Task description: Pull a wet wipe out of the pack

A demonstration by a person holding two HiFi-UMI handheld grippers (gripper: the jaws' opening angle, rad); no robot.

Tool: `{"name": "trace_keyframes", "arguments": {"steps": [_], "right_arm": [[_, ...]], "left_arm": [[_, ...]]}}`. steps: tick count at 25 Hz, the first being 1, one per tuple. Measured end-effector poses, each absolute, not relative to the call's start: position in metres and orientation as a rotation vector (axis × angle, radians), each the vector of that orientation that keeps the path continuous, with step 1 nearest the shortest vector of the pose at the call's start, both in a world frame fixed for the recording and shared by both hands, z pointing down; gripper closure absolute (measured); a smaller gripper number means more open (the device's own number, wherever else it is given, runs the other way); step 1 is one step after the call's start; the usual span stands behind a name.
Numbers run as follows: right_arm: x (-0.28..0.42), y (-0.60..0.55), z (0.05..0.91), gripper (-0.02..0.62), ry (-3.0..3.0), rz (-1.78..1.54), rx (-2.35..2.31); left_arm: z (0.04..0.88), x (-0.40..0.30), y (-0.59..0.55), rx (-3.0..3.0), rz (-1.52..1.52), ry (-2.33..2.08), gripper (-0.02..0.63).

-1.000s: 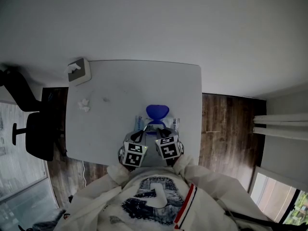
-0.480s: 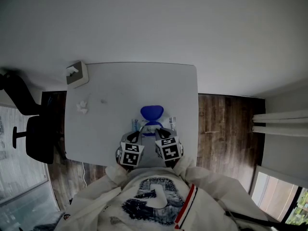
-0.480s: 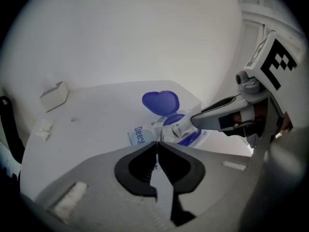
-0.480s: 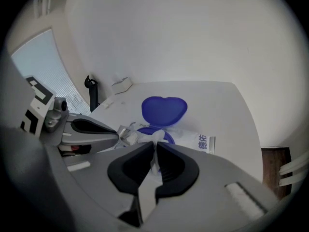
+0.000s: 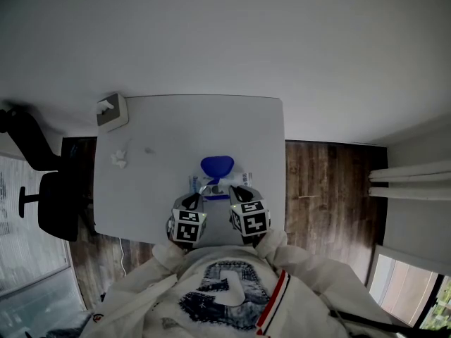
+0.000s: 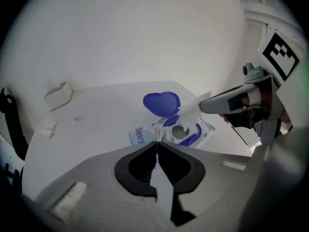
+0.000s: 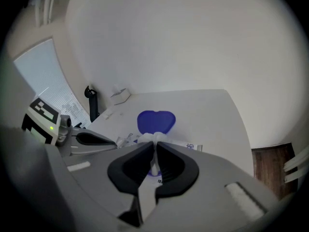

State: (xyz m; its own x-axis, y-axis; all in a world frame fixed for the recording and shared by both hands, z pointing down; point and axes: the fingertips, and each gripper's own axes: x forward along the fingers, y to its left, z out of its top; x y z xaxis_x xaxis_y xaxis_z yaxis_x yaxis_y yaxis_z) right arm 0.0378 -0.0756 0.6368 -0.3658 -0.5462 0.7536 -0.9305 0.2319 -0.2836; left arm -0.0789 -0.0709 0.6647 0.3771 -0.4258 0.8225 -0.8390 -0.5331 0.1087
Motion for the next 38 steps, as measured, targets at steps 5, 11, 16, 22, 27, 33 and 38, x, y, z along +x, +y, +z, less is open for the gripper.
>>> {"name": "trace_keyframes", "arguments": {"steps": [5, 11, 16, 22, 27, 33, 38], "right_arm": [[0.047, -0.076, 0.626, 0.573, -2.034, 0.995, 1.367], [0.062, -0.077, 0.608, 0.573, -2.070, 0.978, 1.402], [0.072, -0.077, 0.588, 0.573, -2.111, 0.939, 1.415], [0.082, -0.076, 0.567, 0.572, -2.158, 0.877, 1.440], [0.089, -0.075, 0.556, 0.572, -2.173, 0.864, 1.463], [0.098, -0.071, 0.554, 0.572, -2.192, 0.852, 1.461], [0.105, -0.069, 0.544, 0.575, -2.236, 0.824, 1.503]], "left_arm": [[0.663, -0.079, -0.071, 2.110, 1.042, -1.120, 0.586], [0.658, -0.077, -0.069, 2.102, 1.046, -1.164, 0.588], [0.656, -0.076, -0.069, 2.101, 1.047, -1.181, 0.588], [0.652, -0.076, -0.071, 2.100, 1.053, -1.209, 0.588], [0.649, -0.074, -0.070, 2.114, 1.058, -1.221, 0.588], [0.636, -0.066, -0.069, 2.143, 0.992, -1.253, 0.569], [0.619, -0.067, -0.064, 2.129, 0.952, -1.311, 0.557]]}}
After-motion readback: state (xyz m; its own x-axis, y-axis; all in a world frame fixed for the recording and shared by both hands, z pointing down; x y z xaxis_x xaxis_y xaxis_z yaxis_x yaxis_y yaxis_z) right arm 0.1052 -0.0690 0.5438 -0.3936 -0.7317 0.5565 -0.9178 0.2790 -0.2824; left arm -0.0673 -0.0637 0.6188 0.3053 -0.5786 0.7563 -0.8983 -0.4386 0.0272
